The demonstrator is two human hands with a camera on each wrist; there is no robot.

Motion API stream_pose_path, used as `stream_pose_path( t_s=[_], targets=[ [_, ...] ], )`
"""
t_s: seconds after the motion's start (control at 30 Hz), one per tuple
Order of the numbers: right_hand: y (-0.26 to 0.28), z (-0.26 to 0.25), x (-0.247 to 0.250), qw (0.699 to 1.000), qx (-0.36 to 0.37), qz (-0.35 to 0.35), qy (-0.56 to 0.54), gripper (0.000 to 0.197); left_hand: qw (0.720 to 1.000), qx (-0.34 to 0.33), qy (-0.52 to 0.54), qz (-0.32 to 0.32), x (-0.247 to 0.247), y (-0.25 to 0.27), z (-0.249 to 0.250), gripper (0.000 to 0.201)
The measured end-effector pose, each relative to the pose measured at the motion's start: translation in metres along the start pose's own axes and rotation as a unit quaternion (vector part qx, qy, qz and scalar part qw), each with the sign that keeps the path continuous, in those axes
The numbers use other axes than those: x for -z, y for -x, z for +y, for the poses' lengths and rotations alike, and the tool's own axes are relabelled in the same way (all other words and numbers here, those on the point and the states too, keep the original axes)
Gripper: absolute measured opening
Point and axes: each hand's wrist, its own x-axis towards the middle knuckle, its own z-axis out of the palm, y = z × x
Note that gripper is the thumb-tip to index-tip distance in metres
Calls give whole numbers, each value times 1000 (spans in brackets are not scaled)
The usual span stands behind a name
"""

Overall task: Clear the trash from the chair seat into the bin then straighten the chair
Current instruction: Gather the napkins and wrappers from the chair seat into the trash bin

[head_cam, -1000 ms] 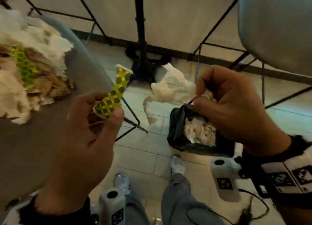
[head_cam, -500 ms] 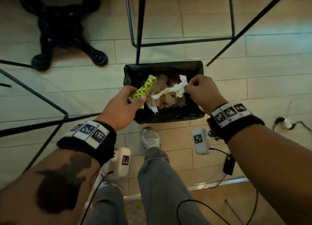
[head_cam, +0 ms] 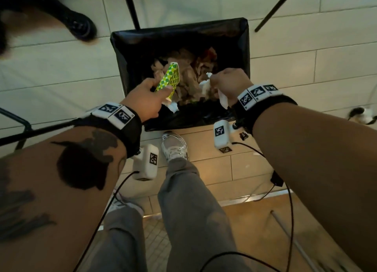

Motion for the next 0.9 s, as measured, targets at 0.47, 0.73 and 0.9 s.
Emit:
stream_pose_path(
  t_s=[0.47,0.73,0.9],
  targets=[
    [62,-3,5,993,-64,-69,-71,5,1000,-8,19,-12,44,88,7,110],
    [208,-105,-49,971,152,-95,159,5,992,-81,94,12,153,239,-13,56],
    [346,-213,-119,891,362,-110,251,5,966,-161,167,112,238,346,-58,40]
  ],
)
